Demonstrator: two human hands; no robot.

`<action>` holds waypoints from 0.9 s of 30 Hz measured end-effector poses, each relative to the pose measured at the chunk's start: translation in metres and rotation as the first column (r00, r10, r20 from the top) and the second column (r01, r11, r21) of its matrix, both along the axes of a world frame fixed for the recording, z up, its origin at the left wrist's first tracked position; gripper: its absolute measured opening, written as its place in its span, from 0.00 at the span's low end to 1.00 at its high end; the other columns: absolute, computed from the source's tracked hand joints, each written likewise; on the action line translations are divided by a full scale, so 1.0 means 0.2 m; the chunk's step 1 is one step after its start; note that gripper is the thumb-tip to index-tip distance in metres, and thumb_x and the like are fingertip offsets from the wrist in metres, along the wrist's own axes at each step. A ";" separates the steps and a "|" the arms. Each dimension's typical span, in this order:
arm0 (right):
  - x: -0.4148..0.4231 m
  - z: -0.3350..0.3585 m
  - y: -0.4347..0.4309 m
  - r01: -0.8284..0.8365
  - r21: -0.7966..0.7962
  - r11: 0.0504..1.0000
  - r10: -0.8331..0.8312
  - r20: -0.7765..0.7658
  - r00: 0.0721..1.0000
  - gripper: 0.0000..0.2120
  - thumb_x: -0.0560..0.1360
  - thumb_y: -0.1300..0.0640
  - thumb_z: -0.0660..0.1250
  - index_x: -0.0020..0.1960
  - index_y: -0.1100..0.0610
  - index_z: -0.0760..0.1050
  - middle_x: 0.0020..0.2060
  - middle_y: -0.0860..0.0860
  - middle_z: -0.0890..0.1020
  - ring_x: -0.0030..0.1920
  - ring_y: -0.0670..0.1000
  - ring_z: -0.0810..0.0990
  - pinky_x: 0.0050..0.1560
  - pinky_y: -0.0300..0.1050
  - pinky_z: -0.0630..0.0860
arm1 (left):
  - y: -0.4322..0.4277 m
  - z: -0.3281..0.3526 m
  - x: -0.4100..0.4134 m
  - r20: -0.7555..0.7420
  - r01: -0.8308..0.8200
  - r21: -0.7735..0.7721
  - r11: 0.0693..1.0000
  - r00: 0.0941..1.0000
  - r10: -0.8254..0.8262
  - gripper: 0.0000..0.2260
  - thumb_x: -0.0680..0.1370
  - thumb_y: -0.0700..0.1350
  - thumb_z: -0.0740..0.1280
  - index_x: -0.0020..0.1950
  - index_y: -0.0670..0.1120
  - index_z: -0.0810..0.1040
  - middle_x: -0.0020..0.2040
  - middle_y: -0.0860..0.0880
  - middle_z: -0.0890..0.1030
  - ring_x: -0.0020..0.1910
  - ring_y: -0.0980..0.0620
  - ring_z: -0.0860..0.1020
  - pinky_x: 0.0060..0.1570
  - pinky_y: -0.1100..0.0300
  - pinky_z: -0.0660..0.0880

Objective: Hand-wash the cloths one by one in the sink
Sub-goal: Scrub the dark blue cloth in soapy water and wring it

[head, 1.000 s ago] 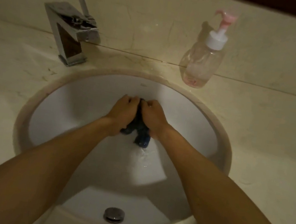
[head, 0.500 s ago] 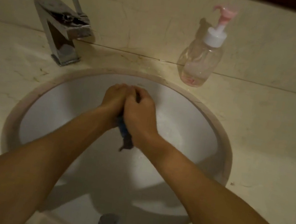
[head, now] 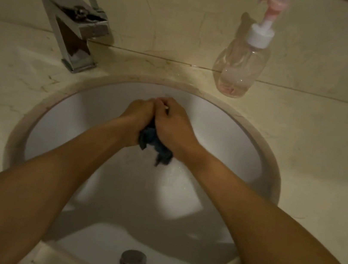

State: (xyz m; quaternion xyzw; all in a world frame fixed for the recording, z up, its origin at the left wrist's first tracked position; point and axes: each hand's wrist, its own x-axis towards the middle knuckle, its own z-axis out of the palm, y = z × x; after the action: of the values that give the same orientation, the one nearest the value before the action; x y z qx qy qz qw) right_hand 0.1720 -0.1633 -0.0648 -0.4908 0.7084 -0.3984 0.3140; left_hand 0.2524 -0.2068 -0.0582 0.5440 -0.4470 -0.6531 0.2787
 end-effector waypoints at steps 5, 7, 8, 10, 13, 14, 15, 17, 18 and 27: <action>-0.29 -0.09 -0.04 0.008 0.379 0.925 0.186 -0.472 0.862 0.25 0.85 0.42 0.55 0.74 0.59 0.66 0.68 0.61 0.75 0.65 0.64 0.76 0.61 0.52 0.73 | -0.07 -0.10 0.00 0.681 0.505 -0.176 0.845 0.682 -0.266 0.19 0.85 0.52 0.56 0.61 0.37 0.77 0.57 0.41 0.80 0.51 0.42 0.79 0.48 0.54 0.74; -0.29 -0.09 -0.04 -0.097 0.411 0.907 0.344 -0.587 0.733 0.23 0.85 0.45 0.58 0.73 0.58 0.69 0.69 0.60 0.74 0.67 0.63 0.74 0.65 0.55 0.73 | -0.08 -0.17 0.05 0.909 0.651 -0.199 0.733 0.402 -0.110 0.24 0.84 0.51 0.61 0.74 0.38 0.64 0.70 0.38 0.71 0.64 0.36 0.73 0.60 0.47 0.71; -0.28 -0.10 -0.04 -0.203 0.440 0.875 0.448 -0.575 0.685 0.20 0.85 0.48 0.59 0.71 0.58 0.73 0.66 0.59 0.76 0.65 0.62 0.75 0.61 0.51 0.74 | -0.09 -0.22 0.07 0.960 0.700 -0.175 0.692 0.278 -0.039 0.27 0.82 0.50 0.65 0.76 0.40 0.61 0.73 0.37 0.66 0.67 0.35 0.70 0.62 0.44 0.70; -0.26 -0.13 -0.03 -0.334 0.606 0.722 0.660 -0.459 0.595 0.17 0.83 0.48 0.63 0.65 0.58 0.77 0.59 0.57 0.80 0.58 0.60 0.78 0.49 0.44 0.74 | -0.09 -0.26 0.08 0.979 0.792 -0.153 0.590 0.202 -0.017 0.22 0.78 0.48 0.68 0.69 0.41 0.70 0.70 0.38 0.68 0.63 0.36 0.73 0.58 0.44 0.73; -0.30 -0.21 -0.02 -0.223 0.781 0.583 0.764 -0.435 0.476 0.38 0.77 0.42 0.70 0.81 0.50 0.61 0.77 0.52 0.67 0.75 0.59 0.68 0.69 0.53 0.71 | -0.07 -0.31 0.07 0.942 0.911 -0.067 0.407 0.192 -0.276 0.20 0.77 0.59 0.59 0.61 0.48 0.79 0.64 0.44 0.78 0.58 0.44 0.77 0.59 0.49 0.75; -0.32 -0.24 -0.02 -0.186 0.763 0.619 0.735 -0.480 0.478 0.42 0.76 0.43 0.71 0.83 0.49 0.55 0.80 0.50 0.62 0.78 0.58 0.63 0.74 0.55 0.67 | -0.06 -0.33 0.08 0.944 0.923 0.024 0.383 0.105 -0.313 0.24 0.78 0.62 0.57 0.68 0.50 0.75 0.71 0.46 0.73 0.65 0.45 0.73 0.65 0.48 0.72; -0.33 -0.25 -0.02 -0.174 0.728 0.663 0.704 -0.527 0.476 0.41 0.77 0.46 0.70 0.84 0.48 0.53 0.81 0.50 0.59 0.79 0.58 0.61 0.75 0.57 0.63 | -0.07 -0.35 0.09 0.954 0.917 0.103 0.385 0.019 -0.300 0.28 0.80 0.64 0.56 0.76 0.51 0.67 0.77 0.48 0.64 0.73 0.44 0.66 0.70 0.47 0.67; -0.30 -0.27 -0.01 -0.176 0.649 0.740 0.648 -0.617 0.447 0.35 0.80 0.51 0.66 0.82 0.48 0.55 0.79 0.53 0.62 0.77 0.59 0.62 0.73 0.61 0.62 | -0.07 -0.38 0.11 0.973 0.891 0.146 0.430 -0.052 -0.224 0.35 0.80 0.67 0.56 0.82 0.52 0.53 0.81 0.49 0.51 0.79 0.44 0.54 0.74 0.42 0.58; -0.27 -0.27 0.00 -0.184 0.627 0.757 0.632 -0.632 0.448 0.32 0.81 0.52 0.65 0.81 0.48 0.56 0.77 0.54 0.65 0.75 0.60 0.65 0.71 0.61 0.63 | -0.08 -0.37 0.11 0.975 0.887 0.135 0.442 -0.040 -0.218 0.36 0.80 0.67 0.57 0.82 0.52 0.52 0.81 0.50 0.52 0.79 0.45 0.53 0.74 0.39 0.56; -0.27 -0.15 -0.08 -0.094 0.249 0.964 0.054 0.165 0.985 0.10 0.80 0.67 0.58 0.53 0.63 0.77 0.47 0.63 0.82 0.45 0.59 0.82 0.41 0.50 0.83 | -0.09 -0.22 0.07 0.748 0.747 -0.198 0.635 0.534 -0.395 0.16 0.85 0.51 0.55 0.65 0.45 0.77 0.62 0.44 0.80 0.59 0.42 0.77 0.62 0.48 0.71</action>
State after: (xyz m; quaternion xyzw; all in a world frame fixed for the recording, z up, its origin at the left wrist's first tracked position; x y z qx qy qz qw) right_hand 0.1179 -0.1796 -0.0947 -0.4394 0.7080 -0.3292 0.4442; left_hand 0.2657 -0.2246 -0.1012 0.4542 -0.8231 -0.3409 -0.0022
